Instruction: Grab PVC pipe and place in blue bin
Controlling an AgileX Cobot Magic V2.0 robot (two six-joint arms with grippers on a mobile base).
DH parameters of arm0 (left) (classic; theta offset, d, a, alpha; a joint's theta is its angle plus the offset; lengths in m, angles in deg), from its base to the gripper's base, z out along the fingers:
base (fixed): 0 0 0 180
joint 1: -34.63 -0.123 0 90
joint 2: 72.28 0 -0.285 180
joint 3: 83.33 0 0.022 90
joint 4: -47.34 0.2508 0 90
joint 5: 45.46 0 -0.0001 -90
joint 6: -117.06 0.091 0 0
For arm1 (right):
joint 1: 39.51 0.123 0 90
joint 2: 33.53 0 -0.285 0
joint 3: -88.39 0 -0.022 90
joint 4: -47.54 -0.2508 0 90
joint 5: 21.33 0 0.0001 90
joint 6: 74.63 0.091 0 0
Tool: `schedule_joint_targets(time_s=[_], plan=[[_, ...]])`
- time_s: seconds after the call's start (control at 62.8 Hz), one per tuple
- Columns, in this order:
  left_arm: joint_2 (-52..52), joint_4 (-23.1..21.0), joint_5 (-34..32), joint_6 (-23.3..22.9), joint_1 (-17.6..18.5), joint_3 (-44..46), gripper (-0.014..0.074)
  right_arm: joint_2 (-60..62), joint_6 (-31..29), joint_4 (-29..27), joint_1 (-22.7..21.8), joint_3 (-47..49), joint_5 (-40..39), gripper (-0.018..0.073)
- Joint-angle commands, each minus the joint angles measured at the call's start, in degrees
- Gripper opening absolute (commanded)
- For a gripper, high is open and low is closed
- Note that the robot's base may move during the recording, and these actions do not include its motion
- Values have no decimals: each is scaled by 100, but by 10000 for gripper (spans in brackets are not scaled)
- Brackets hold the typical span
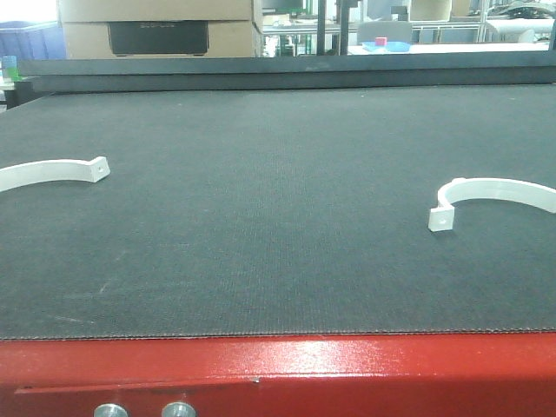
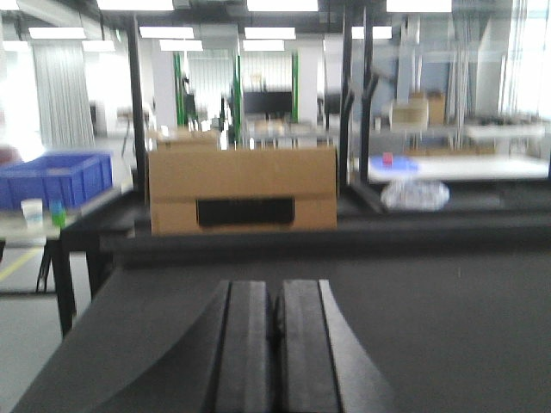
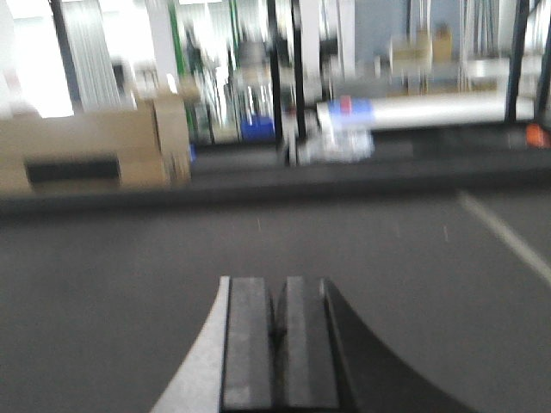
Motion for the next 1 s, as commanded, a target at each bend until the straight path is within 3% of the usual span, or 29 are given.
schedule_joint_targets(time_s=[0.0, 0.143, 0.366, 0.478, 0.716, 0.987], plan=[[581, 140, 575, 13, -11, 347, -111, -511, -21, 25, 3, 103, 722, -168], [1466, -43, 640, 13, -11, 358, -111, -1310, -21, 84, 3, 57, 1159, -168], [2351, -1117, 683, 13, -11, 358, -111, -2176, -21, 84, 3, -334, 1171, -168], [2634, -1426, 683, 13, -11, 358, -111, -2436, -21, -65, 3, -603, 1133, -168], [2867, -1445, 683, 13, -11, 358, -111, -2761, -11, -275, 7, -1134, 204, -168], [2867, -1422, 182, 13, -11, 358, -111, -3880, 58, -239, 17, -268, 1299, -150]])
